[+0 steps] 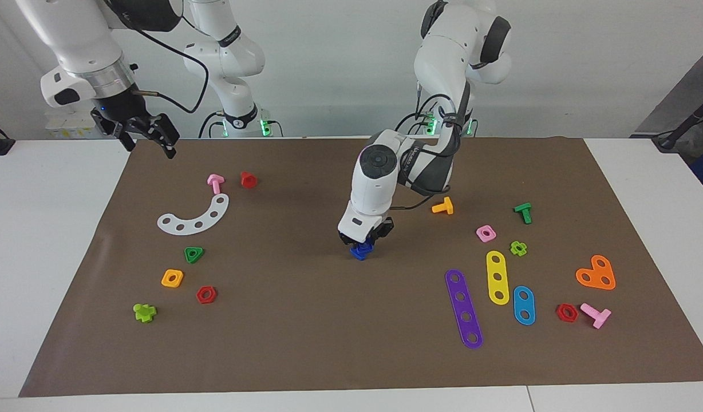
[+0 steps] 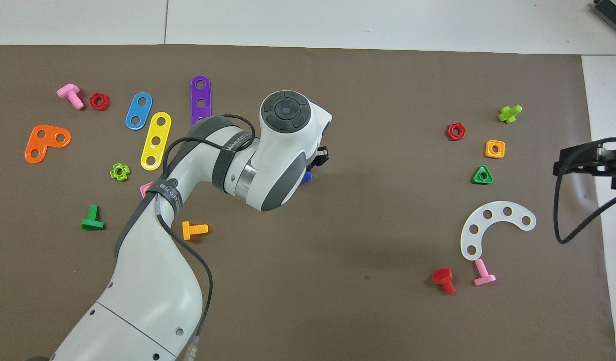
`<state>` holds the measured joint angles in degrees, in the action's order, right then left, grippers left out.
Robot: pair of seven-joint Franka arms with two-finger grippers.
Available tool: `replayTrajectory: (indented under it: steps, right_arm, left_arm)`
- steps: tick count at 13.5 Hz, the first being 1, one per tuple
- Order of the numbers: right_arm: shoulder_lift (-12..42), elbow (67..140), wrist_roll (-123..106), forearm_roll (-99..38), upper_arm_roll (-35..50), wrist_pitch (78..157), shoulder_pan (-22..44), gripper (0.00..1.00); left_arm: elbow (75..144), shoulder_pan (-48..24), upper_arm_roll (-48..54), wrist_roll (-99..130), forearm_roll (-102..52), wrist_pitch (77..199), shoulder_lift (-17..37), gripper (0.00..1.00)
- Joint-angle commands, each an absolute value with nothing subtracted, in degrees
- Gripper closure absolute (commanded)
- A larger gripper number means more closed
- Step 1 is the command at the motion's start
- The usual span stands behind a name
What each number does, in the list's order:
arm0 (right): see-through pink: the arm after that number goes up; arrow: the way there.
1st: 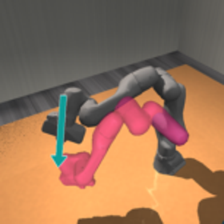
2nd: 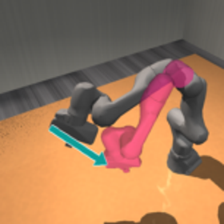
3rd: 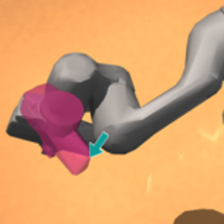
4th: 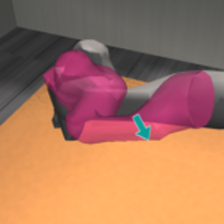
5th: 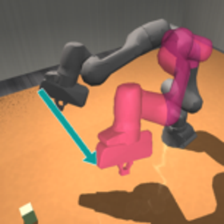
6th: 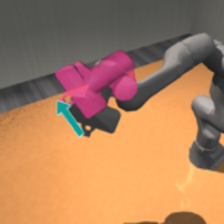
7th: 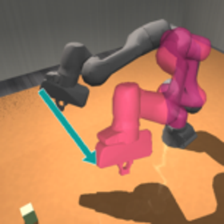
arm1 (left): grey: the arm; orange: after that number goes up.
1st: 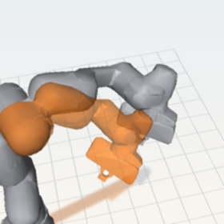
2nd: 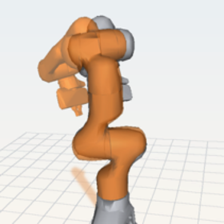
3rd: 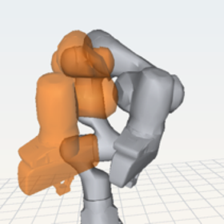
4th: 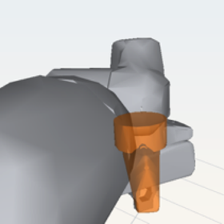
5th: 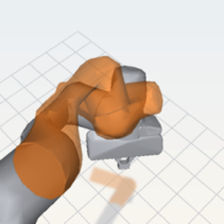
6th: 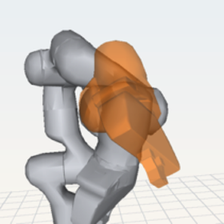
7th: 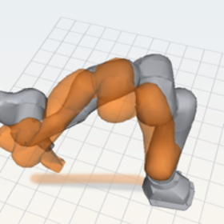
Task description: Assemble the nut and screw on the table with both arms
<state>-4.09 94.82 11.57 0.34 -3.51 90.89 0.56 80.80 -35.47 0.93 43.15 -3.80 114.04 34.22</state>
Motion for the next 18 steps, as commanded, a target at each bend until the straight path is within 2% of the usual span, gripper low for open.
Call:
replayTrajectory:
  steps: [1,10,18]
  right_arm:
    - [-5.01,95.45,10.02,-0.79,-3.78,90.35,0.62,0.0]
    - [-5.01,95.45,10.02,-0.79,-3.78,90.35,0.62,0.0]
    - [-5.01,95.45,10.02,-0.79,-3.78,90.35,0.62,0.0]
  left_arm:
    - [78.05,-35.51,0.7,44.03,-5.27,110.66,35.33,0.97]
    - [78.13,-35.16,0.62,44.39,-7.03,111.53,35.16,0.97]
    - [81.47,-35.07,0.62,44.47,-7.91,115.48,34.8,0.97]
